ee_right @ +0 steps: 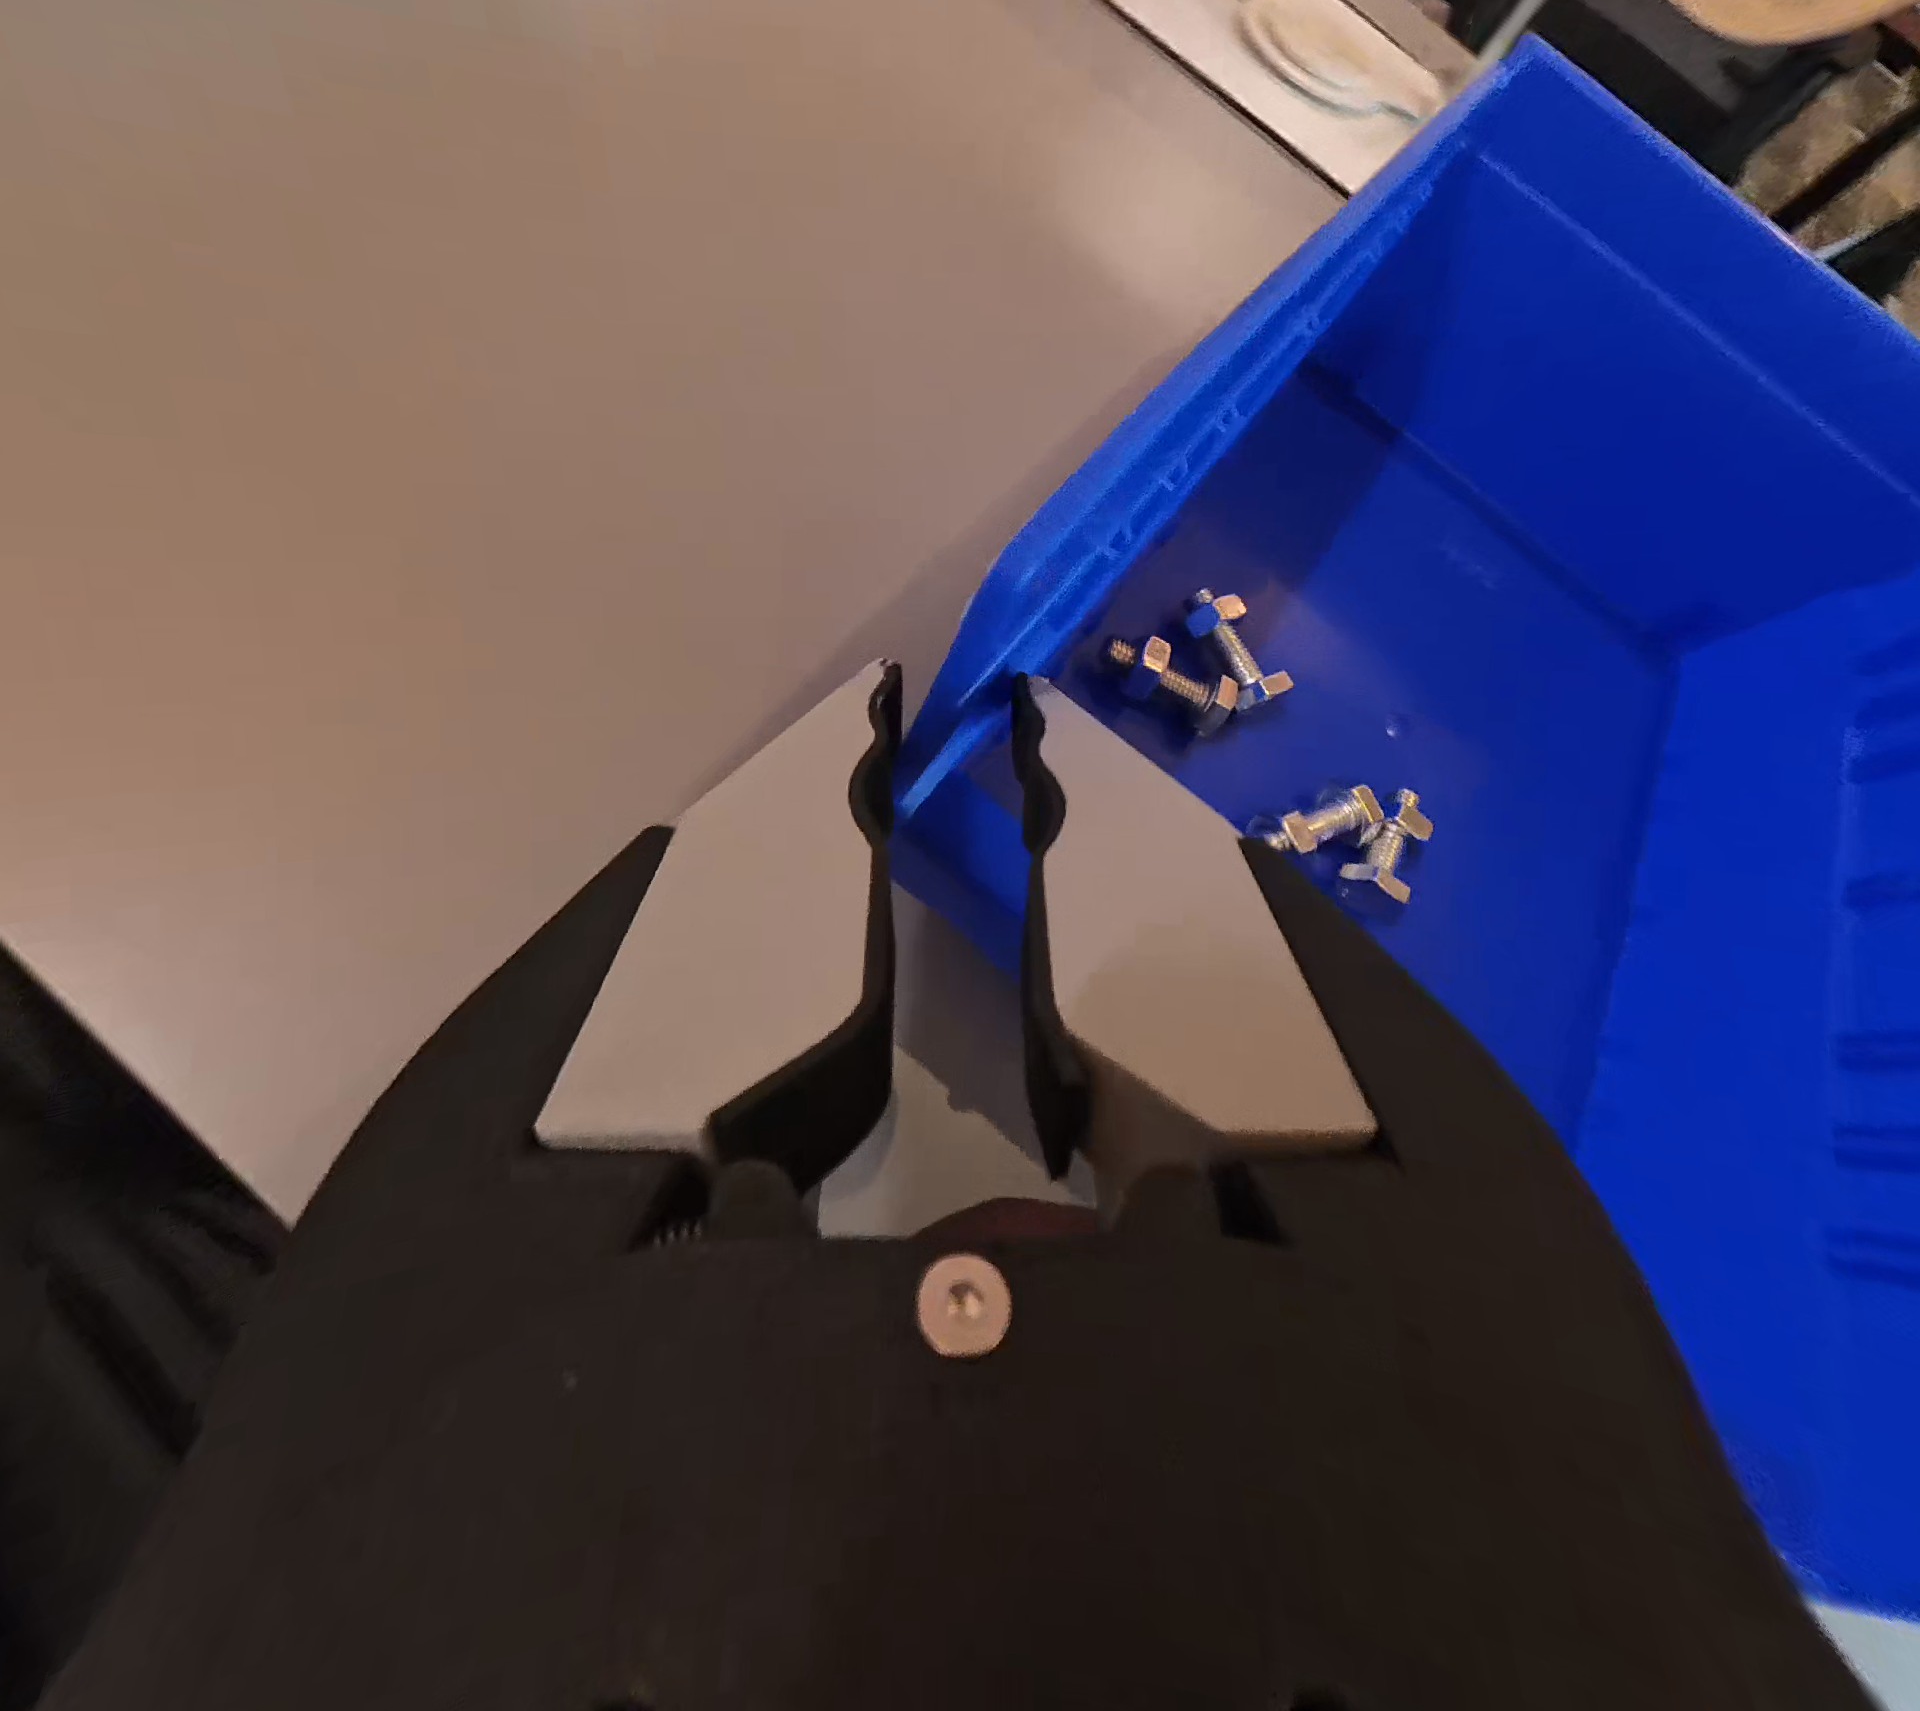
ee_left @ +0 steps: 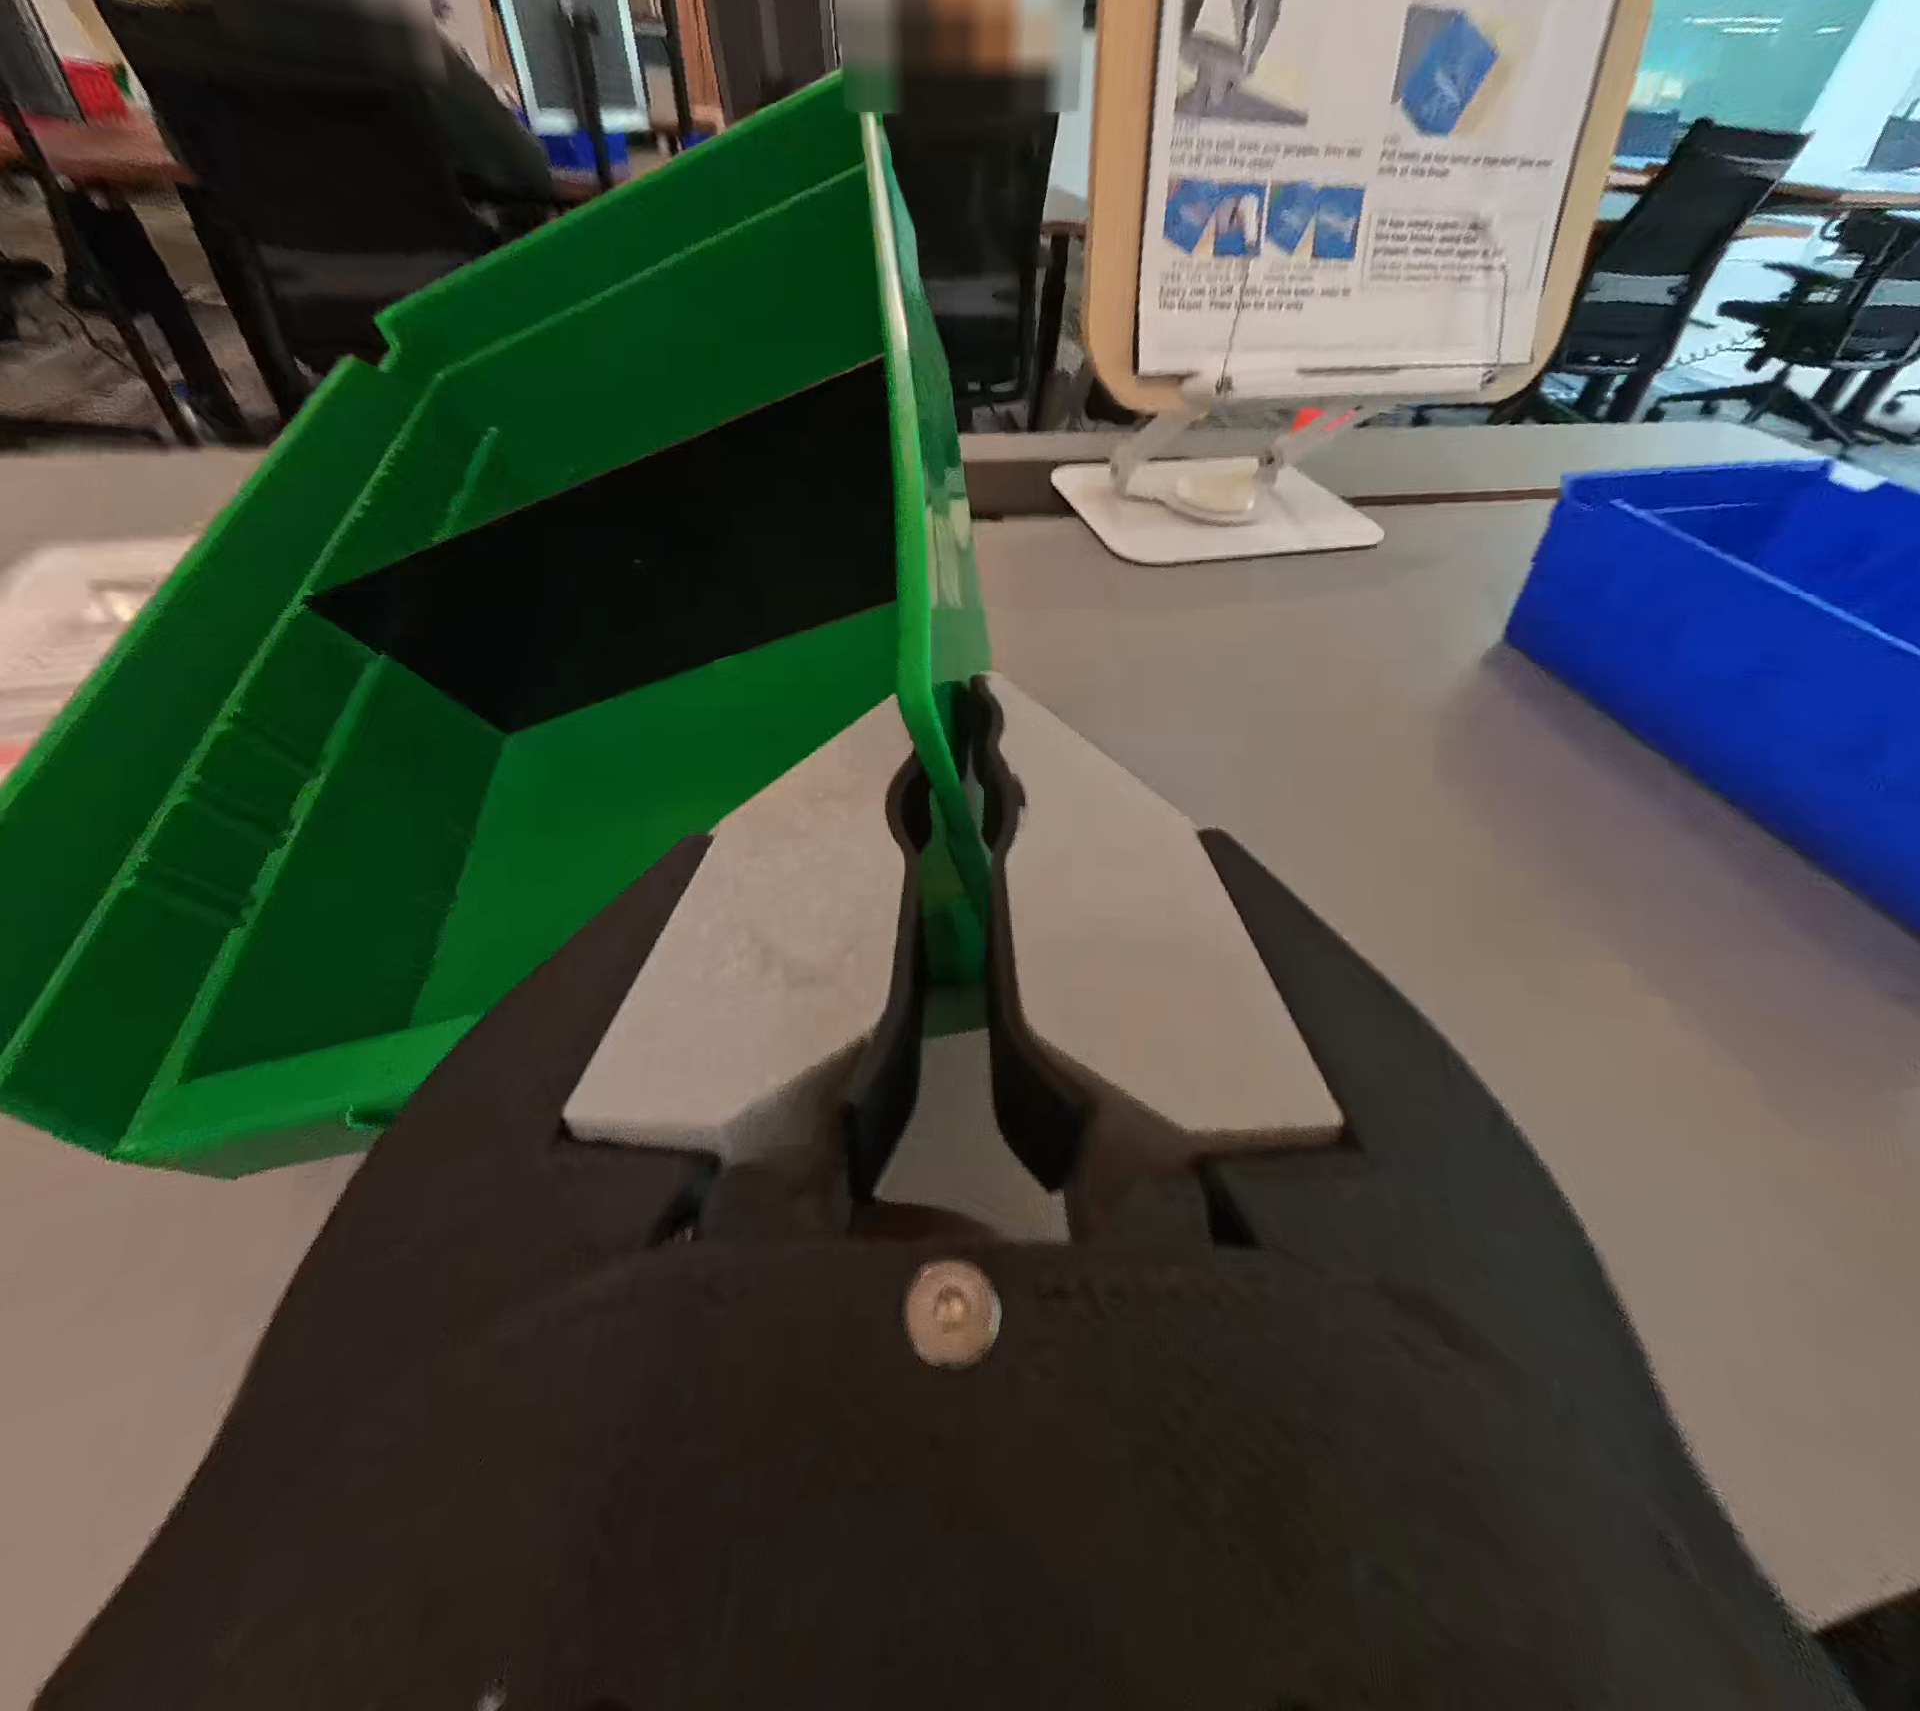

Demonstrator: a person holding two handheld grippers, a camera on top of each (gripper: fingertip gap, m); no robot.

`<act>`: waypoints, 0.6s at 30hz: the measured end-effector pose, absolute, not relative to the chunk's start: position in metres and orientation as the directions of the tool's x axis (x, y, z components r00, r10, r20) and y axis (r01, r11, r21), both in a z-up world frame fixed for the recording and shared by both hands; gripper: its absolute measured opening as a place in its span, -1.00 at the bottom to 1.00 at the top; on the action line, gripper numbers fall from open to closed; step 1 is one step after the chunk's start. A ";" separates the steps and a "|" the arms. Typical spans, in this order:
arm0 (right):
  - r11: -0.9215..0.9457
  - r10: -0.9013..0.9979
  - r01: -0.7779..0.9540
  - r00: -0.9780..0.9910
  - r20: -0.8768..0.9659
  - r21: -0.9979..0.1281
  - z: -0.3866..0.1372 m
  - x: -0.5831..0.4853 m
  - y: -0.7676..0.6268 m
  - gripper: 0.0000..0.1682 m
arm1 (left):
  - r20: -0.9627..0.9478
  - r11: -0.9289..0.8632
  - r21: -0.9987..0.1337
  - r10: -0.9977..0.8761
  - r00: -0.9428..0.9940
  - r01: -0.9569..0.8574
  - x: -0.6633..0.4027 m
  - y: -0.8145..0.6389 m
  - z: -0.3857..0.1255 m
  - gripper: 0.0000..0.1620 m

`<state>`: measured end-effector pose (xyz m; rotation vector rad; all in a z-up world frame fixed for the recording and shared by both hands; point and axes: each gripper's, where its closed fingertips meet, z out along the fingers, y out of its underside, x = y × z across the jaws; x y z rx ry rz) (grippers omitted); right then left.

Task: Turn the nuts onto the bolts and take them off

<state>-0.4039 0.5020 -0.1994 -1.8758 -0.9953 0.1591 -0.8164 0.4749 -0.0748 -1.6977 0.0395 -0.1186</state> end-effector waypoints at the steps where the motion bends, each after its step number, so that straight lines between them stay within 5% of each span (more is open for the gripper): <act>1: -0.187 0.704 0.567 0.647 0.293 -0.802 -0.199 -0.422 0.498 -0.78 | 0.030 -0.106 -0.994 -0.096 0.995 0.020 -0.814 0.472 -0.064 -0.99; 9: -0.103 0.770 0.595 0.555 0.315 -0.797 -0.198 -0.601 0.478 -0.75 | 0.022 0.027 -0.999 -0.191 0.981 0.027 -0.780 0.429 0.025 -0.96; 18: 0.003 0.839 0.473 0.478 0.260 -0.881 -0.180 -0.818 0.453 -0.67 | -0.012 0.091 -0.996 -0.187 0.982 0.005 -0.777 0.387 0.054 -0.97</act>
